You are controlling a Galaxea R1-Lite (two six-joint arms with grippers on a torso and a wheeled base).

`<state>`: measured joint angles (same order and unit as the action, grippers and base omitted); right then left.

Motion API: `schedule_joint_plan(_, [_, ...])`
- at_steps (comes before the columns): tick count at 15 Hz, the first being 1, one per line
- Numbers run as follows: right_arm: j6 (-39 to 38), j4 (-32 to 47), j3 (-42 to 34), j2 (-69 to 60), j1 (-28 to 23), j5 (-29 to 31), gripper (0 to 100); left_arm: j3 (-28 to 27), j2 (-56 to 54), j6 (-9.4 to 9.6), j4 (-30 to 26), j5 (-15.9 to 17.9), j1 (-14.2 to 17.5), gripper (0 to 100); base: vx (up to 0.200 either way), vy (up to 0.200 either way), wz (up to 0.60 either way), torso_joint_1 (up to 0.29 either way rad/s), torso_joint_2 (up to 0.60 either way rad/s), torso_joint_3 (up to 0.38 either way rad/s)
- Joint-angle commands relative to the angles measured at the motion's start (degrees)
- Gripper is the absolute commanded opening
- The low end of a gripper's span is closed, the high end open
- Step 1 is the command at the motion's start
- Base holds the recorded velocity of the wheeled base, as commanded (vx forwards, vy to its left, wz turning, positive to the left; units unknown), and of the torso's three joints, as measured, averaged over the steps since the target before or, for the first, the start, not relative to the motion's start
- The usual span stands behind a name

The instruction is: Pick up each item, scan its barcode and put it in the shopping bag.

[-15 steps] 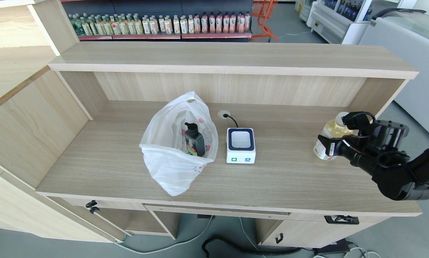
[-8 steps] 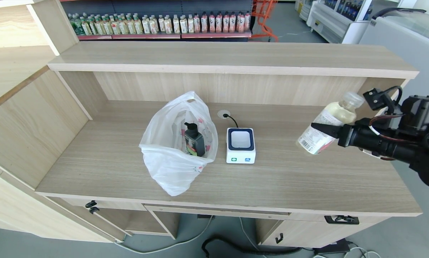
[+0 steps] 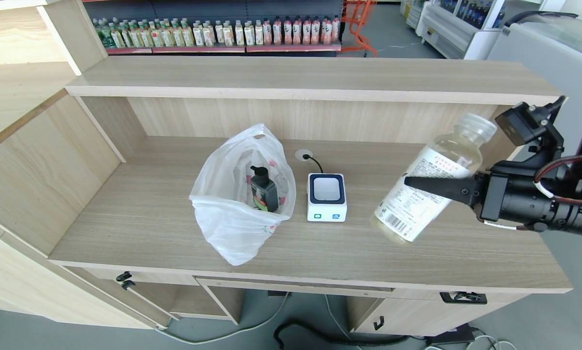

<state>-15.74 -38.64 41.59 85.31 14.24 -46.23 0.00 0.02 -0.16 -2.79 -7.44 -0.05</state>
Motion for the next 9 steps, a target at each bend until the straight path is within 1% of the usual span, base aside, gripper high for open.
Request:
schedule_joint_plan(1, [-0.7,0.7,-1.4,-3.4,2.9,-2.6,0,0.0,0.1,-0.02,0.0,0.0,0.0,100,0.000,0.000,0.00,0.000,0.00,0.000])
schedule_joint_plan(3, [-0.4,1.7,-2.2,-4.7,4.6,-5.5,0,0.0,0.0,-0.02,0.0,0.0,0.0,100,0.000,0.000,0.00,0.000,0.00,0.000])
schedule_joint_plan(5, [-0.4,2.8,-2.3,-5.3,5.4,-5.7,0,0.0,0.0,-0.11,0.0,0.0,0.0,100,0.000,0.000,0.00,0.000,0.00,0.000])
schedule_joint_plan(9, [-0.4,4.4,-2.3,-6.5,5.4,-6.6,0,0.0,0.1,-0.02,0.0,0.0,0.0,100,0.000,0.000,0.00,0.000,0.00,0.000])
